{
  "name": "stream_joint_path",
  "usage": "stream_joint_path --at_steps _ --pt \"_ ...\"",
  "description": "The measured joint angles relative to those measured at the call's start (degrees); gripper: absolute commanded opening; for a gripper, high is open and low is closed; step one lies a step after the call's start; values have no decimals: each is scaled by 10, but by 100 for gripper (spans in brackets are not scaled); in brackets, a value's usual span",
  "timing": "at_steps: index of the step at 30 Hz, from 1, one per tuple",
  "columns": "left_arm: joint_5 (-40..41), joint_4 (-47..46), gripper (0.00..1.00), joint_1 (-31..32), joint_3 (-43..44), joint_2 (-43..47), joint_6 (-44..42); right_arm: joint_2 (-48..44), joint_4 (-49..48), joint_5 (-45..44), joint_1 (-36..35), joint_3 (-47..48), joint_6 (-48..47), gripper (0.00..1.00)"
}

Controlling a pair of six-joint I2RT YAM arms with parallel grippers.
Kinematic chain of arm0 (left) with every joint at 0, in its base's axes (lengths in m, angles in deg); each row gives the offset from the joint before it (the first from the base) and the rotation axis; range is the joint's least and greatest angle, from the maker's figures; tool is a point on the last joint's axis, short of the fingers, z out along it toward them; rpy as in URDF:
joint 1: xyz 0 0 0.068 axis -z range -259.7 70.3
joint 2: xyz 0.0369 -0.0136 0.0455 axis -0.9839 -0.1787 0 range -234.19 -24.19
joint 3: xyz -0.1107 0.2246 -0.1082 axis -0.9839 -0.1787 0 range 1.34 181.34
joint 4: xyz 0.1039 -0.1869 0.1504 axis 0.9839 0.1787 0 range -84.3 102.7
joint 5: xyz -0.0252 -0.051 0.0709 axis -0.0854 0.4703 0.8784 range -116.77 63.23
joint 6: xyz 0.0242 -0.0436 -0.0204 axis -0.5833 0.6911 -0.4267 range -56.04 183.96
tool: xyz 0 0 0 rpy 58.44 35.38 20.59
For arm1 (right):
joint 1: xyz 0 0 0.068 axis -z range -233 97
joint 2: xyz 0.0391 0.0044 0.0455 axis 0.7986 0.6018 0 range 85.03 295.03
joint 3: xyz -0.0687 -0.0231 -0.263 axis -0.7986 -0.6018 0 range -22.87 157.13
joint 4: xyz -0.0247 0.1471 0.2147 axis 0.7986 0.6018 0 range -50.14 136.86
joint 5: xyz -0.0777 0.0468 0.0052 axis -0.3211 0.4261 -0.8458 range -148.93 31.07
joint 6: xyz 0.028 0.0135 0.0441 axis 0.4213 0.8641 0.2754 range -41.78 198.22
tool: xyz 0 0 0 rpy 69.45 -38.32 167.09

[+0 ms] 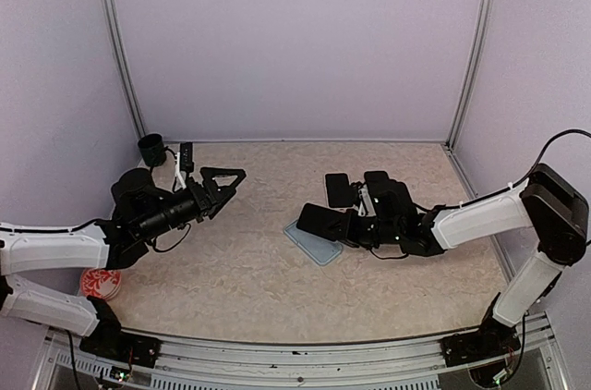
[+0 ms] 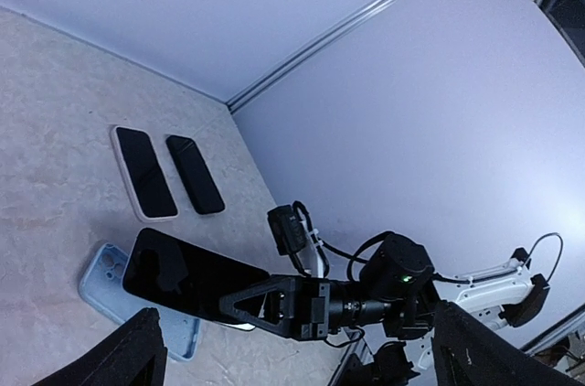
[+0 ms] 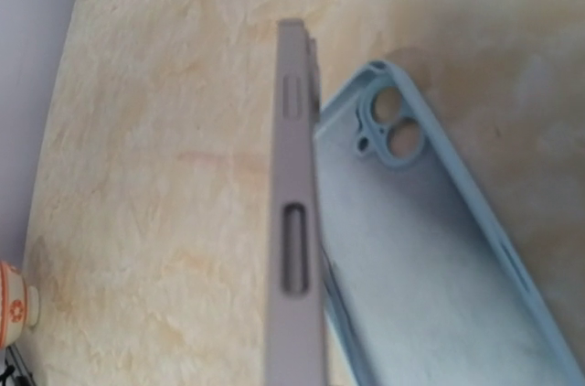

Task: Put the phone into the phone case
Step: Move the phone case to the center of the board.

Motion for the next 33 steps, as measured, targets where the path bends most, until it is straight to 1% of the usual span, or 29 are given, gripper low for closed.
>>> stream_joint_path --at_steps 4,10,16,19,23,30,33 --pt "46 106 99 0 33 9 1 24 1 4 0 19 0 0" --pt "97 226 99 0 85 36 15 37 11 17 0 21 3 0" --pt "147 343 99 0 165 47 28 36 23 18 0 22 9 0" --pt "149 372 99 0 187 49 33 35 42 21 0 34 10 0" --pt "143 397 99 0 194 53 36 36 68 32 -2 63 4 0" --pt "118 409 99 -29 191 69 38 58 83 62 -15 114 -10 0" --pt "109 409 99 -31 191 73 38 79 82 82 -25 128 -16 0"
